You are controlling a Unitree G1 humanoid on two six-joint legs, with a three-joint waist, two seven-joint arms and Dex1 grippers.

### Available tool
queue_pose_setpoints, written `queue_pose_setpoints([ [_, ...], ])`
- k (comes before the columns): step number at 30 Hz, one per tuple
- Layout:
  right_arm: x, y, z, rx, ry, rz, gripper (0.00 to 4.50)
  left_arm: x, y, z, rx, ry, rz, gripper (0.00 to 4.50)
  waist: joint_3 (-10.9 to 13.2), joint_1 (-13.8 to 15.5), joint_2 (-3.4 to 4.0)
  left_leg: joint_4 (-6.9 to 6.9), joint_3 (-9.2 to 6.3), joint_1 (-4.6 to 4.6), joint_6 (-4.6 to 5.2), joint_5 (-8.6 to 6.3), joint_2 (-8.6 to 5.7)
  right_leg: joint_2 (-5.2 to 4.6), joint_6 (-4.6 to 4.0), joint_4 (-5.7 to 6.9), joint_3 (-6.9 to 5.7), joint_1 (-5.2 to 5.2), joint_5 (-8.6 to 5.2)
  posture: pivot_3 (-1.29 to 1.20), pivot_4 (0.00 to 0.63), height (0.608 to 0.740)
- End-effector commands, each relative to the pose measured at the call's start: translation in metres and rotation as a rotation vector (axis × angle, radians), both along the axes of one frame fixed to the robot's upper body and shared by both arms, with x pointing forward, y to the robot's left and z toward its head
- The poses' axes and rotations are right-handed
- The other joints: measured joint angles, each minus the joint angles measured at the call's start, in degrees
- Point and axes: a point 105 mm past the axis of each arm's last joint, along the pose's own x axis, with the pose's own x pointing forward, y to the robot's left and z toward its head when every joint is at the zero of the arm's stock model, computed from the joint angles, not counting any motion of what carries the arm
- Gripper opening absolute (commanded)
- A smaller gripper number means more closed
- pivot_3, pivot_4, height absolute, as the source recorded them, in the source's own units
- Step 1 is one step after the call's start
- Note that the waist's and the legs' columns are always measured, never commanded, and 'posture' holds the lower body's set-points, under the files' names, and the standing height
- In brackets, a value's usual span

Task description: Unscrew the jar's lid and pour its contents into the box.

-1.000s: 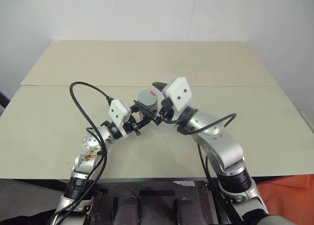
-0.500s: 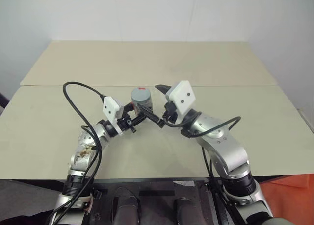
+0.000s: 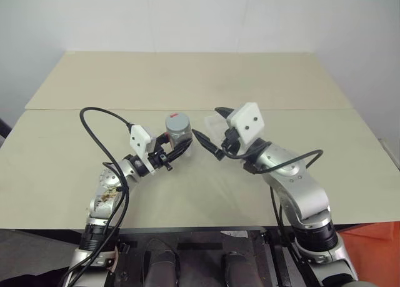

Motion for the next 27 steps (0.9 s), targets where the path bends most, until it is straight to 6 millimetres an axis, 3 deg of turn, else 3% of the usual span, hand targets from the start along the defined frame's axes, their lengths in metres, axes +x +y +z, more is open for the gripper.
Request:
queue_pose_setpoints([
  [1,-0.023,0.005,0.019,0.048,-0.038,0.144,4.46,-0.004,0.0,0.007,0.002,-0.052,0.005,1.96,0.0,0.0,0.0,0.0,0.0,0.0,0.0,0.0,0.0,0.0,0.0,0.0,0.0,0.0,0.0,0.0,0.15,0.74],
  [7,-0.035,0.027,0.025,0.042,-0.066,0.248,4.46,-0.008,-0.004,0.007,-0.002,-0.057,-0.009,1.96,0.0,-0.14,0.0,0.0,-0.02,0.03,0.0,0.0,0.01,0.01,0.0,0.01,0.0,0.02,0.0,0.0,0.15,0.74],
  [13,-0.023,0.053,0.031,0.07,-0.075,0.241,4.46,-0.011,-0.007,0.005,0.027,-0.071,-0.023,1.96,0.0,-0.14,0.0,0.0,-0.02,0.03,0.0,0.0,0.01,0.01,0.0,0.02,0.0,0.0,0.0,0.0,0.15,0.74],
  [27,0.003,0.062,0.03,0.045,-0.077,0.155,4.46,-0.013,-0.008,0.011,0.024,-0.09,-0.026,1.96,0.0,-0.14,0.0,-0.01,0.0,0.02,0.0,0.0,0.01,0.0,0.0,0.02,-0.01,-0.02,0.0,0.0,0.15,0.74],
])
